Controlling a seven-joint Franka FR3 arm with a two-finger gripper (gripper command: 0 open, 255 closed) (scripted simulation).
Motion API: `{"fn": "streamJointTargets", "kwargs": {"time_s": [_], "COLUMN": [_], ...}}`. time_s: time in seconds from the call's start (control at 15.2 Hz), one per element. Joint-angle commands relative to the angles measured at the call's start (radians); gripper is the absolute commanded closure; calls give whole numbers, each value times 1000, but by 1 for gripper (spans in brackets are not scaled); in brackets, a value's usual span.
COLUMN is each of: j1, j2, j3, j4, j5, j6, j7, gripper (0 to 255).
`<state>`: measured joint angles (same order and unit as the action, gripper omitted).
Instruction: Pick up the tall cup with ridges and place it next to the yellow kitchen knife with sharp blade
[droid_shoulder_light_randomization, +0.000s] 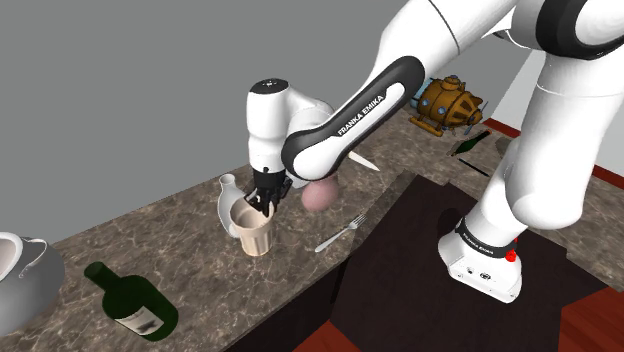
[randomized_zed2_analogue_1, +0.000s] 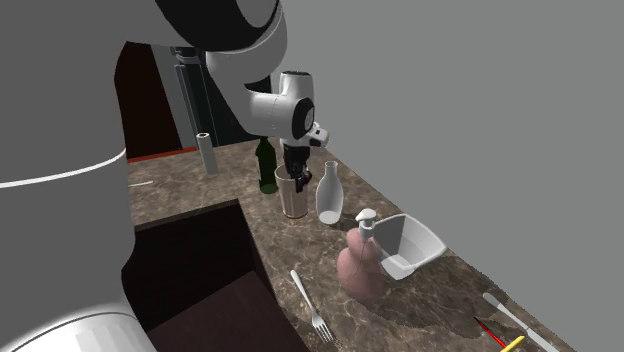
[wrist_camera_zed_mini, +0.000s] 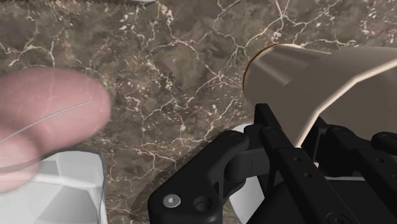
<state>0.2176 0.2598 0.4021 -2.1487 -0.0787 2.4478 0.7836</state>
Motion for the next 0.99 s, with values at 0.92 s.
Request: {"fn": "streamJointTargets", "kwargs": {"time_s": [0.92], "j1": [-21], "j2": [-136], "j3": [23], "j4": [72], "j5": [77], "j6": [-197], "j7": [-45], "gripper": [255]}}
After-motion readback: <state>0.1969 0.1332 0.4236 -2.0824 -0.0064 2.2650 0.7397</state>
